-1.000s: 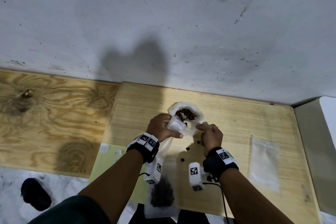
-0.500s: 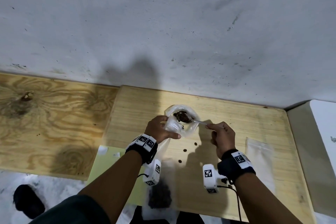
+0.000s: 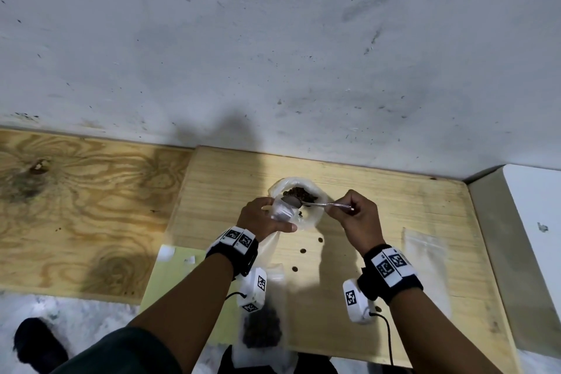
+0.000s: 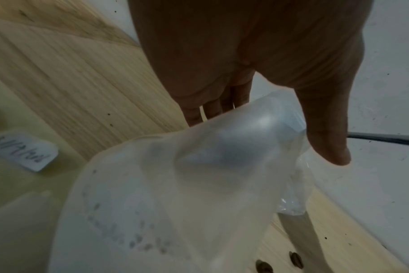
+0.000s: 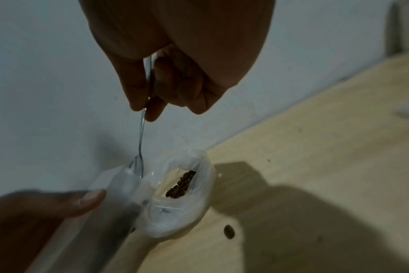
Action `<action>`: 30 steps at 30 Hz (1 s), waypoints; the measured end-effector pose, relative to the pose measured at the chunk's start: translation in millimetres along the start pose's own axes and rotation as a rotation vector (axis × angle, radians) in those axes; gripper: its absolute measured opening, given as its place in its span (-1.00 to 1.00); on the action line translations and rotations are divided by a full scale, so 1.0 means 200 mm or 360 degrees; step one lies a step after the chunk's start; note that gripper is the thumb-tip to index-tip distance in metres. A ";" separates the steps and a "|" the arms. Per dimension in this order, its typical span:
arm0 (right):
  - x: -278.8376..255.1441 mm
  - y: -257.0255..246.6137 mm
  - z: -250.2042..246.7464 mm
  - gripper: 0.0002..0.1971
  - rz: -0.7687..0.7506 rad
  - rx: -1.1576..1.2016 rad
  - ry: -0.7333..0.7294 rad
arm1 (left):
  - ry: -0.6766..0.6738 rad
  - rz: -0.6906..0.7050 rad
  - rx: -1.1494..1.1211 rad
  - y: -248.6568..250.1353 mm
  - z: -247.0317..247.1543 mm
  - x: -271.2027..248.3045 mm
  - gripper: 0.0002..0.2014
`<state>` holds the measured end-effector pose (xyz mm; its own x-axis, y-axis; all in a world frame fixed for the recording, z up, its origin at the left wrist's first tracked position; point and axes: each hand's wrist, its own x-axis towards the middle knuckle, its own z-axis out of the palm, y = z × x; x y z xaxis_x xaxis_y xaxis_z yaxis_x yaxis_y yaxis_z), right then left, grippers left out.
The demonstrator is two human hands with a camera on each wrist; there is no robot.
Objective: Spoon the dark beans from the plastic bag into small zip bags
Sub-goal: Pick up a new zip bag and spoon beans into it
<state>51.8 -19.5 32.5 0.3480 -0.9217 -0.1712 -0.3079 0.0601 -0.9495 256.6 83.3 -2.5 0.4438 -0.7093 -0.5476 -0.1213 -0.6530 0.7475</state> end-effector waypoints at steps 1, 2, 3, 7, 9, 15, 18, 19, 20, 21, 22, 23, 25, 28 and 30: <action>0.00 0.02 -0.01 -0.66 0.0022 0.0048 0.0065 | 0.0013 -0.0016 -0.0018 0.00 0.00 0.00 -0.10; 0.01 0.03 -0.01 -0.66 0.0047 0.0084 0.0145 | 0.0020 -0.0042 -0.0041 0.00 0.00 0.00 -0.08; 0.01 0.05 -0.01 -0.66 0.0069 0.0081 0.0222 | 0.0024 -0.0058 -0.0068 0.00 0.00 0.00 -0.06; 0.00 0.09 0.06 -0.71 0.0049 -0.0169 0.0340 | -0.0012 -0.0073 -0.0050 0.02 -0.02 0.00 0.02; -0.01 0.10 0.11 -0.71 -0.0004 -0.0261 0.0376 | -0.0029 -0.0081 -0.0028 0.03 -0.03 0.01 0.00; -0.03 0.16 0.19 -0.67 0.0008 -0.0403 0.0418 | -0.0086 -0.0013 0.0028 0.05 -0.06 0.03 0.03; -0.05 0.17 0.22 -0.63 0.0113 -0.0197 0.0468 | -0.0119 0.0057 0.0076 0.05 -0.06 0.03 -0.05; -0.05 0.18 0.23 -0.62 0.0153 -0.0151 0.0485 | -0.0128 0.0088 0.0087 0.05 -0.06 0.03 -0.10; -0.06 0.19 0.23 -0.61 0.0203 -0.0106 0.0491 | -0.0131 0.0118 0.0090 0.05 -0.05 0.02 -0.14; -0.06 0.20 0.24 -0.61 0.0265 -0.0050 0.0490 | -0.0128 0.0143 0.0089 0.05 -0.05 0.02 -0.15; -0.06 0.22 0.24 -0.60 0.0333 0.0018 0.0481 | -0.0126 0.0166 0.0083 0.05 -0.04 0.01 -0.14; -0.06 0.24 0.25 -0.59 0.0407 0.0084 0.0459 | -0.0124 0.0183 0.0078 0.05 -0.04 0.01 -0.13; -0.08 0.27 0.27 -0.57 0.0560 0.0194 0.0406 | -0.0118 0.0223 0.0077 0.04 -0.03 0.01 -0.14; -0.08 0.28 0.28 -0.55 0.0734 0.0370 0.0364 | -0.0131 0.0245 0.0062 0.03 -0.03 0.00 -0.15; -0.07 0.28 0.27 -0.51 0.0833 0.0477 0.0385 | -0.0146 0.0229 0.0054 0.02 -0.04 0.00 -0.16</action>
<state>78.4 17.4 -31.7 -0.0010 -0.7998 -0.6002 -0.1102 0.5966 -0.7949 263.6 81.7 3.4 0.3372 -0.8164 -0.4689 -0.2083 -0.5504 0.8085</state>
